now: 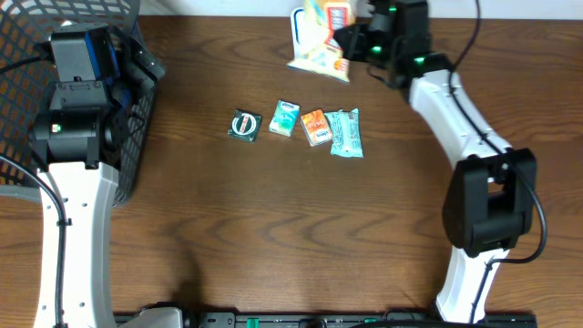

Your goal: Scan the item barcode

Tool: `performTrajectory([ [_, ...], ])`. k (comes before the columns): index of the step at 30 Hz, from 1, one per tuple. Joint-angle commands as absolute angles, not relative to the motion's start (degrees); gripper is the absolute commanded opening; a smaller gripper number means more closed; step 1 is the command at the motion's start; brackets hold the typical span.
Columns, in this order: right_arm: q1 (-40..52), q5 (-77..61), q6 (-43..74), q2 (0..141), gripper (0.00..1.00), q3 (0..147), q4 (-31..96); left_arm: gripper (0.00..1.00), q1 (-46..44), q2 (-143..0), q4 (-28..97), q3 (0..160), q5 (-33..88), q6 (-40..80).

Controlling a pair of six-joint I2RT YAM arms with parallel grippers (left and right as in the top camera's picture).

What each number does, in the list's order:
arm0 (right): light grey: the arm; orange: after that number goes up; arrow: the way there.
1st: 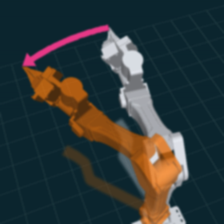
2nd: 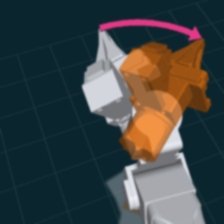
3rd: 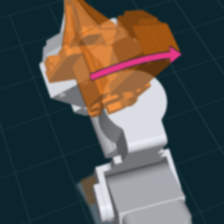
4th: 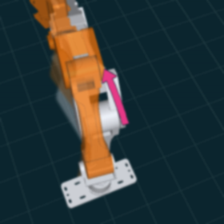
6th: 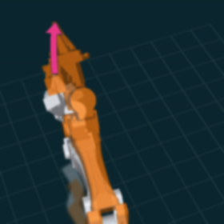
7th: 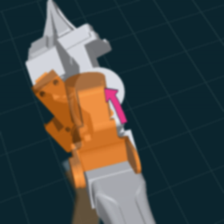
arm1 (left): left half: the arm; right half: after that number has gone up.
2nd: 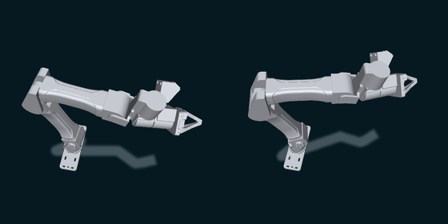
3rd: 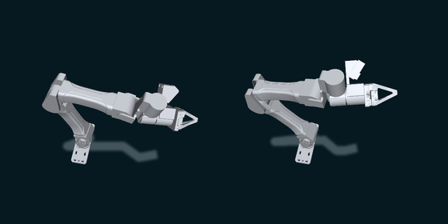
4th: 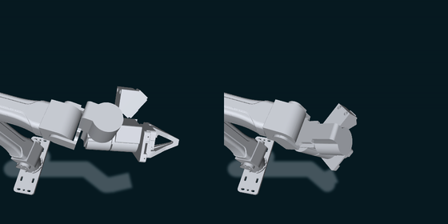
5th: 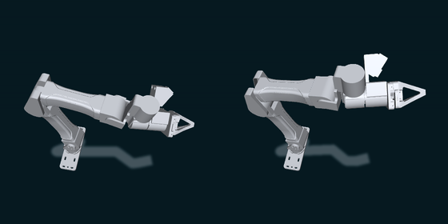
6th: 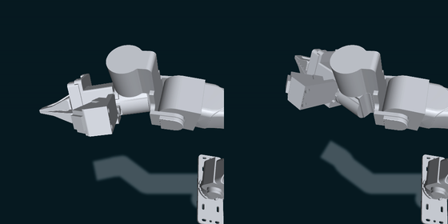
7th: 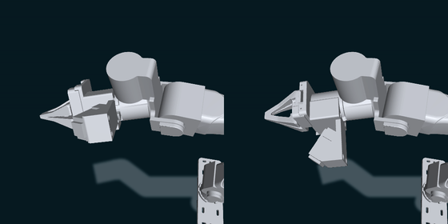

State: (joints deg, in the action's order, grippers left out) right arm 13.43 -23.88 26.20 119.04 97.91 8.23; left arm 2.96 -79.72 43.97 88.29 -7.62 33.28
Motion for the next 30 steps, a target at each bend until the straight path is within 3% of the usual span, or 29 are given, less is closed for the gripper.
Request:
performTrajectory([
  [1, 15.22, -13.80, 27.40, 120.05, 0.01, 101.27, 5.15, 0.98, 3.20, -79.42, 44.16, 88.40, -7.75, 33.95],
  [12, 15.86, -18.59, 27.88, 130.02, 0.01, 109.19, -1.26, 0.98, 3.20, -79.42, 44.16, 88.40, -7.75, 33.95],
  [16, 15.79, -21.37, 33.15, 132.70, 0.01, 111.09, -2.68, 0.98, 3.20, -79.42, 44.16, 88.40, -7.75, 33.95],
  [30, 13.30, -24.75, 32.56, 132.55, 0.01, 111.48, -3.25, 0.98, 3.20, -79.42, 44.16, 88.40, -7.75, 33.95],
])
